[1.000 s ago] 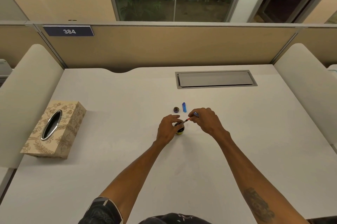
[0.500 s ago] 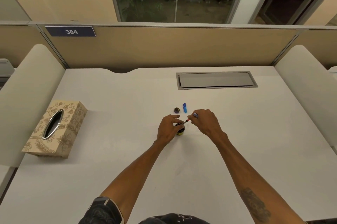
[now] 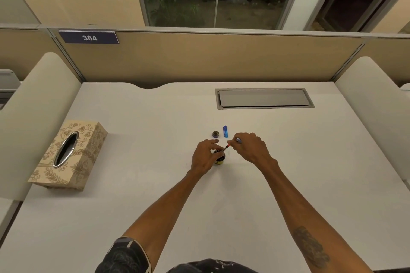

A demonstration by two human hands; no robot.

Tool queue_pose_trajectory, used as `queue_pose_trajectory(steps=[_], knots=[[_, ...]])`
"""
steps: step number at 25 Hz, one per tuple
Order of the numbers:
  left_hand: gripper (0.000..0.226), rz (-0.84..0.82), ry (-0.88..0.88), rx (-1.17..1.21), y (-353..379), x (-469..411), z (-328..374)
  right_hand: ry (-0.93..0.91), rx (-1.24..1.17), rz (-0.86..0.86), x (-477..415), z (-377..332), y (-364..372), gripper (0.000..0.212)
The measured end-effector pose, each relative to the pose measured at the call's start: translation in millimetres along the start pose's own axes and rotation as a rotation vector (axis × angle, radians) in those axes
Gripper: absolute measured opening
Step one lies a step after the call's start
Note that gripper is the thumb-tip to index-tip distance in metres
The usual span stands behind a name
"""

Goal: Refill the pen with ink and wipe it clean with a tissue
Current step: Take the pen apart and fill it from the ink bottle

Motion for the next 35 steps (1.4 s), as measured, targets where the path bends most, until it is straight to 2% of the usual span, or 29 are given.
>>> queue_pose_trajectory(steps=[5,12,15,18,24,27,30,35], knots=[[0.021,-0.017,-0.001,-0.032,1.0,-0.4,1.1,-0.068,0.011,0.019,-1.1,-0.5,-4.4,0.019],[0.023,-0.017,-0.007,-0.044,-0.8,1.3,3.3,0.06,-0.019,0.043,-1.9,-1.9,8.5,0.036],[0.023,-0.019,-0.008,-0.049,-1.0,1.1,3.4,0.014,-0.074,0.019,-1.0,-1.0,3.0,0.027],[0.022,-0.025,0.0,-0.054,-0.6,1.0,4.2,-0.023,0.014,0.013,-1.8,-1.4,-1.0,0.018],[0.022,-0.012,-0.006,-0.035,-1.9,2.0,4.0,0.035,0.038,0.04,-0.4,-3.8,4.5,0.039],[0.022,-0.013,-0.019,-0.024,-2.6,2.7,4.1,0.004,-0.035,0.0,-1.1,-1.6,0.1,0.031],[0.023,-0.018,-0.012,-0.047,-1.5,1.5,3.9,-0.037,0.012,-0.004,-1.1,-0.2,-3.1,0.02],[0.022,-0.016,-0.017,-0.044,-0.2,1.0,2.6,0.05,0.046,0.041,0.2,-3.9,4.9,0.037]])
Point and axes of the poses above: each hand's wrist, its own x-axis away from the middle knuckle, its own y-axis out of the palm, z = x × y, the point moved 1 cm from there along -x, towards the middle knuckle, and after that the axes turned 5 degrees about -y, right-handed, at the moved point
